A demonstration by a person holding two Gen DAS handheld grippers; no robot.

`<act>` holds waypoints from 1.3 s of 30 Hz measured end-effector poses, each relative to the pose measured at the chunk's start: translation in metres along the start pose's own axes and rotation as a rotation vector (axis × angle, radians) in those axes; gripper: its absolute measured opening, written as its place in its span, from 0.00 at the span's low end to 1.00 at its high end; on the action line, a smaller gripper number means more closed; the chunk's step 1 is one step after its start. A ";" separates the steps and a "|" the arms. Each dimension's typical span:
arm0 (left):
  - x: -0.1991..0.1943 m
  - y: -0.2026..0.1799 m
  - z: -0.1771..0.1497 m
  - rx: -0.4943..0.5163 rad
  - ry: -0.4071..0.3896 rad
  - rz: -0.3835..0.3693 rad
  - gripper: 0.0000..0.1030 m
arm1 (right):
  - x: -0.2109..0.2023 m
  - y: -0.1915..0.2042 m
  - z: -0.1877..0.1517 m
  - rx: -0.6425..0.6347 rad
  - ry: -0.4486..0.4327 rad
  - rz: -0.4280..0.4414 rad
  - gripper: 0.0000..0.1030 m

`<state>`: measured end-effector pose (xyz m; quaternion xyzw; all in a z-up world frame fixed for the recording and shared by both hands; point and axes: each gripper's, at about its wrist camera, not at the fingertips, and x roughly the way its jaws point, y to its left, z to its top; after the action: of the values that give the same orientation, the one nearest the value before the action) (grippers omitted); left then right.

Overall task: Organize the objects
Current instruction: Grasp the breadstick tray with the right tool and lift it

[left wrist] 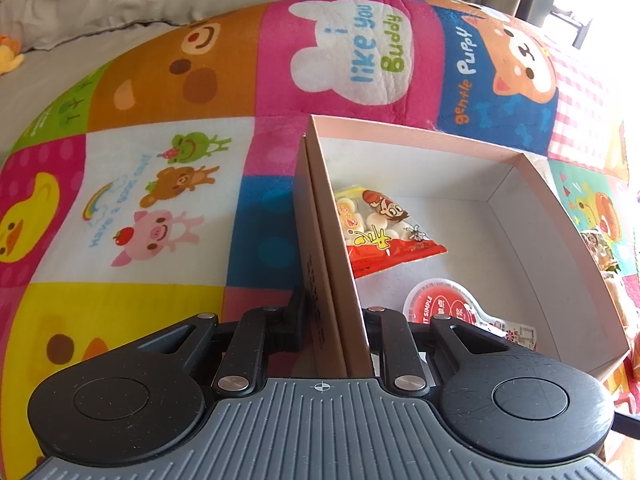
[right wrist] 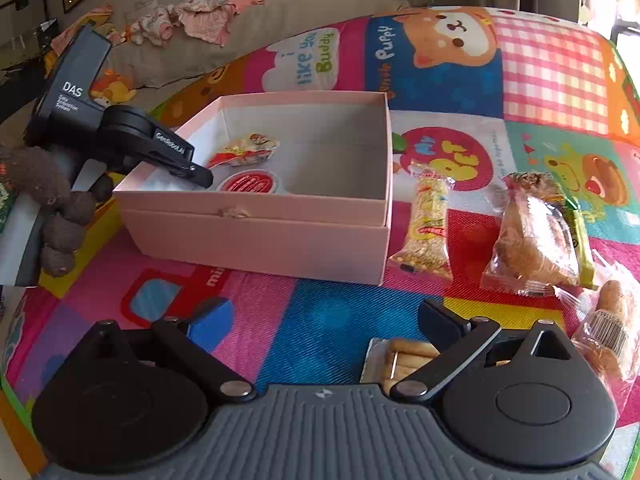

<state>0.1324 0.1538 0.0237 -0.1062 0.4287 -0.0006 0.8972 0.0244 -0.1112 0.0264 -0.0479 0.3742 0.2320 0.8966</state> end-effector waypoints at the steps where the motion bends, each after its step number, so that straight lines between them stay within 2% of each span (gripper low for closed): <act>1: 0.000 0.000 0.000 0.000 0.001 0.000 0.20 | -0.005 0.001 -0.005 -0.015 0.007 0.015 0.96; 5: 0.000 0.000 -0.001 0.000 -0.002 -0.001 0.20 | -0.020 0.000 -0.025 -0.059 0.043 -0.017 0.96; 10: 0.000 0.000 -0.001 0.002 -0.001 -0.002 0.20 | -0.045 -0.021 -0.048 0.003 0.083 -0.093 0.96; 12: 0.000 0.000 -0.001 0.002 -0.001 -0.001 0.20 | -0.061 -0.025 -0.050 0.014 0.046 -0.115 0.96; 14: 0.000 0.000 -0.001 0.000 -0.001 -0.001 0.20 | -0.084 -0.031 -0.046 0.031 -0.035 -0.139 0.96; 16: 0.000 0.000 -0.001 -0.001 -0.001 -0.001 0.20 | -0.094 -0.039 -0.040 0.061 -0.094 -0.205 0.98; 18: 0.000 0.000 -0.001 -0.001 -0.001 -0.002 0.20 | -0.092 -0.051 -0.038 0.103 -0.100 -0.268 1.00; 20: 0.000 0.000 -0.001 -0.001 0.000 -0.004 0.20 | -0.080 -0.070 -0.040 0.186 -0.047 -0.305 1.00; 23: 0.000 0.000 0.000 -0.001 0.000 -0.003 0.20 | -0.063 -0.086 -0.051 0.275 0.017 -0.290 1.00; 25: 0.000 0.000 0.000 -0.001 0.000 -0.001 0.20 | -0.054 -0.087 -0.056 0.288 0.033 -0.283 1.00; 28: -0.001 -0.001 0.000 0.000 0.001 0.000 0.20 | -0.045 -0.080 -0.056 0.272 0.018 -0.259 0.98; 29: 0.000 -0.001 0.000 0.001 0.001 0.001 0.20 | -0.042 -0.079 -0.054 0.265 0.016 -0.249 0.91; 31: 0.000 -0.001 0.000 0.001 0.001 0.001 0.20 | -0.033 -0.070 -0.045 0.234 0.010 -0.252 0.89; 34: 0.000 -0.001 0.000 0.001 0.001 0.001 0.20 | -0.026 -0.061 -0.034 0.215 0.005 -0.180 0.79; 37: 0.000 -0.001 0.000 0.001 0.001 0.001 0.20 | -0.023 -0.047 -0.029 0.187 0.001 -0.101 0.78; 39: 0.000 -0.001 0.000 0.002 0.001 0.001 0.20 | -0.023 -0.038 -0.030 0.148 -0.004 -0.105 0.78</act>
<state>0.1320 0.1527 0.0239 -0.1052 0.4293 -0.0007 0.8970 0.0078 -0.1616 0.0175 -0.0005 0.3857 0.1567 0.9092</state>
